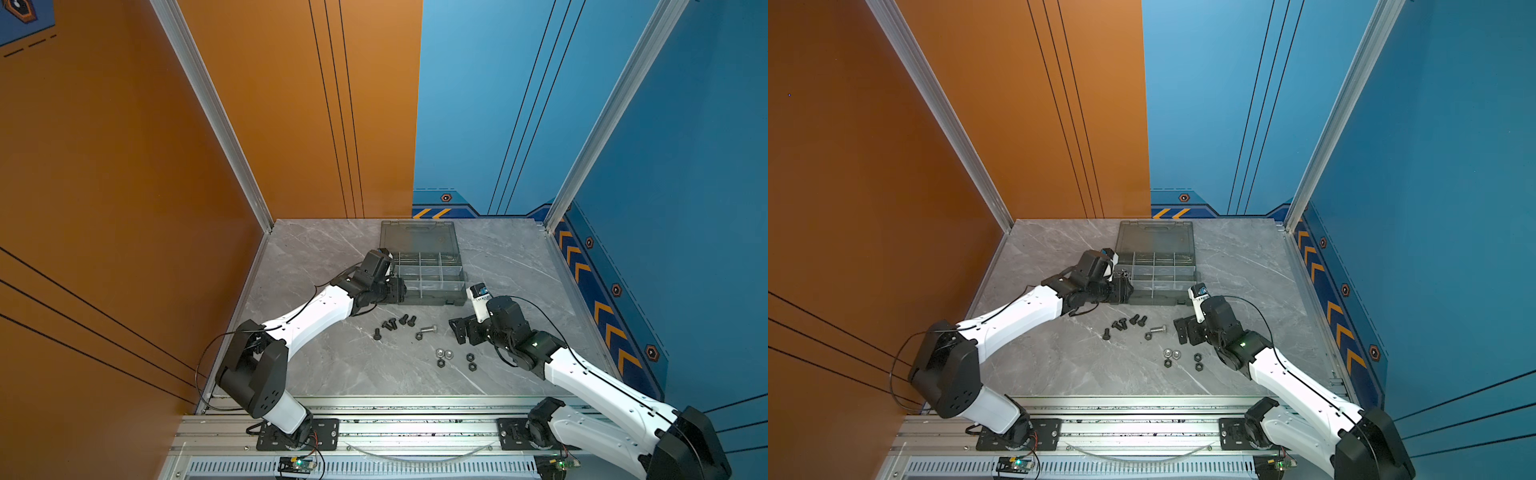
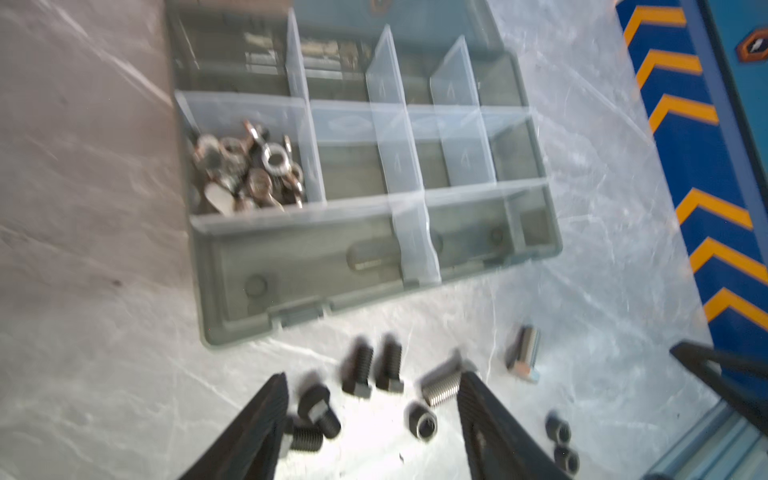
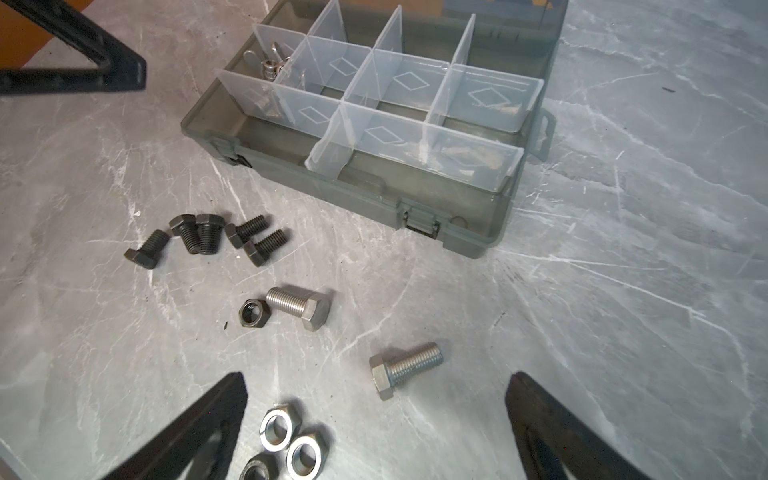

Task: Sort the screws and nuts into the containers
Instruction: 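Draw the left gripper back toward the bolts while the right gripper moves over the pile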

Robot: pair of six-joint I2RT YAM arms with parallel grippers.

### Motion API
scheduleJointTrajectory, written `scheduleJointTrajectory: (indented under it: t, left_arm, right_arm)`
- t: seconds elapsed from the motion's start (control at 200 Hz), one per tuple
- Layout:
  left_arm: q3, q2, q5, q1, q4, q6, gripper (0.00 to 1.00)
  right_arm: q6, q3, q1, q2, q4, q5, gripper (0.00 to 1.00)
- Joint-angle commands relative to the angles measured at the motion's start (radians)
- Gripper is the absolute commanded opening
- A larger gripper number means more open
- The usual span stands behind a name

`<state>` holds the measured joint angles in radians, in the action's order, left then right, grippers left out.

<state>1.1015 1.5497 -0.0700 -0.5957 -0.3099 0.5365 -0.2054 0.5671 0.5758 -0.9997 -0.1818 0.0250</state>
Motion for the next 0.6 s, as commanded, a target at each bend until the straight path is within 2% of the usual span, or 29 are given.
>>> scheduleJointTrajectory:
  t: [0.0,0.25,0.38,0.39,0.451,0.596]
  left_arm:
    - [-0.044,-0.048,0.026,-0.02,0.014,0.053,0.68]
    - [-0.122,-0.113,0.032,-0.023,-0.009,0.092,0.74]
    - [-0.13,-0.132,0.054,-0.027,-0.037,0.096,0.85]
    - [-0.13,-0.132,0.056,-0.028,-0.039,0.096,0.89]
    - [-0.131,-0.138,0.058,-0.03,-0.046,0.096,1.0]
    - [-0.133,-0.14,0.048,-0.03,-0.061,0.094,0.98]
  right_arm:
    - [0.018,-0.005,0.003,-0.005,-0.024,0.048,1.0]
    - [-0.027,0.12,0.001,-0.093,-0.193,0.058,1.0]
    - [-0.048,0.169,0.003,-0.161,-0.238,0.06,1.0]
    - [-0.048,0.172,0.003,-0.166,-0.24,0.061,1.0]
    - [-0.048,0.181,0.005,-0.191,-0.237,0.074,1.0]
    - [-0.015,0.178,0.026,-0.223,-0.207,0.083,1.0]
